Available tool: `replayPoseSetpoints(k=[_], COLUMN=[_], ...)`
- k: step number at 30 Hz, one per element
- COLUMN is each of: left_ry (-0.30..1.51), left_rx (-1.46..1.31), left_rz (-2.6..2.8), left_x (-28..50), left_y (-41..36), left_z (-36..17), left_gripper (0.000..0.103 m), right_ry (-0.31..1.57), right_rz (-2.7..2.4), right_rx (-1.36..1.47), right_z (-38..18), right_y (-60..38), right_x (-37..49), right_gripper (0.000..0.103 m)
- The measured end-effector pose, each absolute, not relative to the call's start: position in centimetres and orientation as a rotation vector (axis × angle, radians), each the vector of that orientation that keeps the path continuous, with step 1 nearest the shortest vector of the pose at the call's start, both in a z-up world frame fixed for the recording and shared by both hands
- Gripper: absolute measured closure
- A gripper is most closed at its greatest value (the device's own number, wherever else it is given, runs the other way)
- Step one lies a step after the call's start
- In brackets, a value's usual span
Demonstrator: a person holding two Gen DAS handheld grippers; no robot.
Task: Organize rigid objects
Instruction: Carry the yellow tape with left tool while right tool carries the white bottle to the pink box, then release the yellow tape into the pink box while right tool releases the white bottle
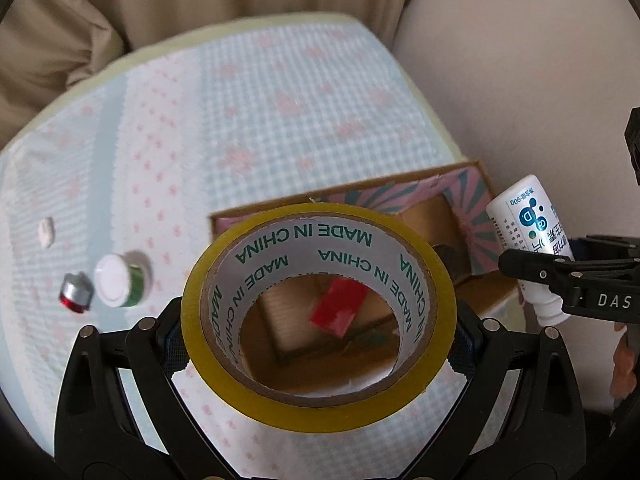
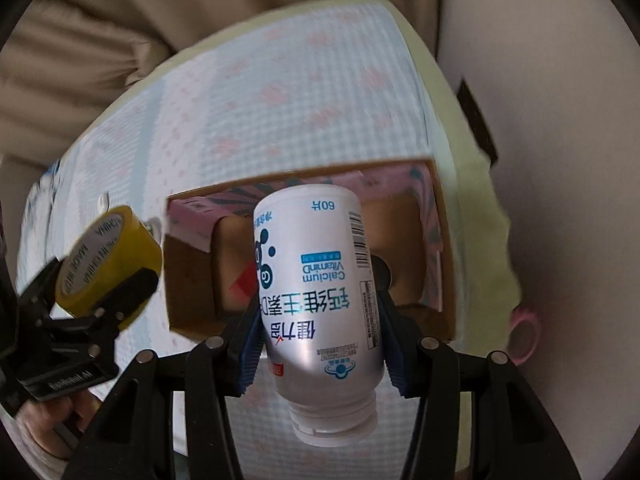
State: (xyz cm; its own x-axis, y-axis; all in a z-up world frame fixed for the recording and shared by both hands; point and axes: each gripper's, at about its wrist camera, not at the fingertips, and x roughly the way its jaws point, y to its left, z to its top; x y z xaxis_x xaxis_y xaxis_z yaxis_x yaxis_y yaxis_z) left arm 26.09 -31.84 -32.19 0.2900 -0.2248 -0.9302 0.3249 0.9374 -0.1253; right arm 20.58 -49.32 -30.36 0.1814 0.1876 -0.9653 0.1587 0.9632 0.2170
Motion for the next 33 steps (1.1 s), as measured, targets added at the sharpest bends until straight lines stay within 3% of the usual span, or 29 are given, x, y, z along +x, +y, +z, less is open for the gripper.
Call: replayPoseSetpoints(k=[11, 24, 25, 28, 33], left_ry=[1.391, 1.456, 1.455, 1.441, 1.447], left_rx=[0.230, 0.399, 0.402, 0.413, 0.385], left_rz=[-0.351, -0.387, -0.377, -0.354, -0.349], left_x=[29.9, 29.2, 29.2, 29.0, 29.2], left_y=[-34.8, -35.4, -35.3, -34.8, -33.5], left_z=[-41.5, -43.4, -43.3, -42.7, -41.9], left_gripper=[0.006, 0.006, 0.006, 0.000, 0.000], right_ry=[1.483, 1.539, 1.527, 1.553, 1.570], right_rz=[0.037, 0.077, 0.086, 0.054, 0.066], right_rx=[0.569, 0.663, 0.665, 0.620, 0.483], right_z=[-38.5, -42.0, -41.8, -41.4, -40.7], right_y=[-51.0, -50.3, -50.3, -50.3, -50.0], right_x=[23.8, 25.0, 25.2, 25.8, 25.5], right_gripper=[0.055, 0.054, 0.049, 0.000, 0.000])
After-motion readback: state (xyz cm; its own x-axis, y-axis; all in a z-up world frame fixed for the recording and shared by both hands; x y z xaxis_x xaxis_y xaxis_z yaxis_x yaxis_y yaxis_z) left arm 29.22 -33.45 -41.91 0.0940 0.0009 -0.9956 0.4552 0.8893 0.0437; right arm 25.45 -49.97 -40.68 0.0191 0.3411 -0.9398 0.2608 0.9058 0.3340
